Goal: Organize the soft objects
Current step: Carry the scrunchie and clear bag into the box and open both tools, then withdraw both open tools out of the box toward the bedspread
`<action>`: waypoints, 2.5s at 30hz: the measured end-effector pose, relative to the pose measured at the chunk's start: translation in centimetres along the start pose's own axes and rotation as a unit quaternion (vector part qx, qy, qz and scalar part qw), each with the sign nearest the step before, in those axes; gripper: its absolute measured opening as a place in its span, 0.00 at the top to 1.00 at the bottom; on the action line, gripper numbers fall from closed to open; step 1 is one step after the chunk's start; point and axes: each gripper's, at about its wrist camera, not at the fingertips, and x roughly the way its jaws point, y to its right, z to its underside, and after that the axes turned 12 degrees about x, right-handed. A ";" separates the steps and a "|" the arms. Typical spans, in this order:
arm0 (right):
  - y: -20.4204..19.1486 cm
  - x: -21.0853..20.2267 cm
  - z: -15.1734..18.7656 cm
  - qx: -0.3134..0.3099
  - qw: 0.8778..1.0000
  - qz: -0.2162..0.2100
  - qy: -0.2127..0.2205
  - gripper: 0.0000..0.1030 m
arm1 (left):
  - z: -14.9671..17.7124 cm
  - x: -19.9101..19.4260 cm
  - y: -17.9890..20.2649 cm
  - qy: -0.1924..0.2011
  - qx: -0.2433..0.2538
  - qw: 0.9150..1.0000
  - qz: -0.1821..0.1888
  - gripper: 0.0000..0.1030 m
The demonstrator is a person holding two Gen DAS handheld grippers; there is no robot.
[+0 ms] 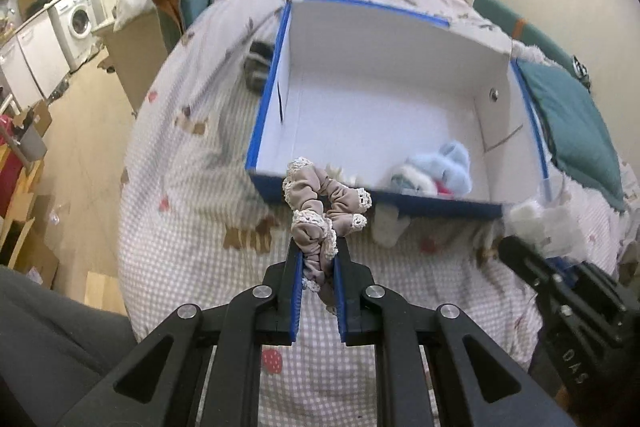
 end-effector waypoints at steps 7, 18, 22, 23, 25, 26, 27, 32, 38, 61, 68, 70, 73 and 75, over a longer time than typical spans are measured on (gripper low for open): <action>0.4 0.2 -2.3 0.000 1.000 -0.008 0.009 0.85 | -2.9 -0.4 -0.7 0.015 0.010 1.000 -0.023 0.88; 2.1 2.5 -7.9 -0.004 1.000 0.003 0.027 0.85 | -8.0 1.2 -1.4 0.046 0.020 0.998 -0.036 0.88; 2.5 3.7 -9.6 -0.002 0.999 0.007 0.032 0.85 | -10.0 2.3 -0.8 0.051 0.031 0.998 -0.034 0.88; 2.6 4.1 -9.9 -0.003 0.999 0.008 0.033 0.85 | -10.4 2.7 -0.6 0.051 0.034 0.997 -0.038 0.88; 2.9 4.9 -10.5 -0.003 0.999 0.013 0.034 0.85 | -11.1 3.4 -0.4 0.052 0.037 0.997 -0.041 0.88; 3.0 5.2 -10.6 -0.002 0.999 0.015 0.034 0.85 | -11.3 3.7 -0.3 0.052 0.040 0.997 -0.045 0.88; 3.2 5.6 -10.6 0.000 0.999 0.017 0.034 0.85 | -11.6 4.1 -0.1 0.053 0.044 0.997 -0.048 0.88; 4.5 7.5 -10.1 0.010 0.999 0.024 0.019 0.85 | -11.9 6.1 0.1 0.054 0.045 0.996 -0.050 0.88; 5.5 8.9 -9.5 0.019 0.999 0.038 -0.001 0.85 | -11.2 8.2 -0.3 0.055 0.040 0.996 -0.054 0.88; 5.3 10.2 -9.1 0.037 0.999 0.007 -0.026 0.66 | -9.9 10.2 1.8 0.018 0.085 0.996 0.001 0.44; 6.3 8.7 -9.7 0.070 0.998 -0.001 0.008 0.20 | -9.5 10.1 2.1 0.017 0.082 0.996 0.008 0.32; 6.3 8.8 -9.7 0.073 0.997 -0.002 0.007 0.20 | -9.4 10.3 2.0 0.014 0.079 0.997 0.007 0.32; 6.1 8.9 -9.6 0.068 0.998 -0.001 0.006 0.20 | -9.3 10.4 2.0 0.011 0.077 0.997 0.005 0.32; 6.0 8.9 -9.6 0.067 0.998 -0.004 0.006 0.20 | -9.3 10.4 1.9 0.011 0.078 0.997 0.001 0.32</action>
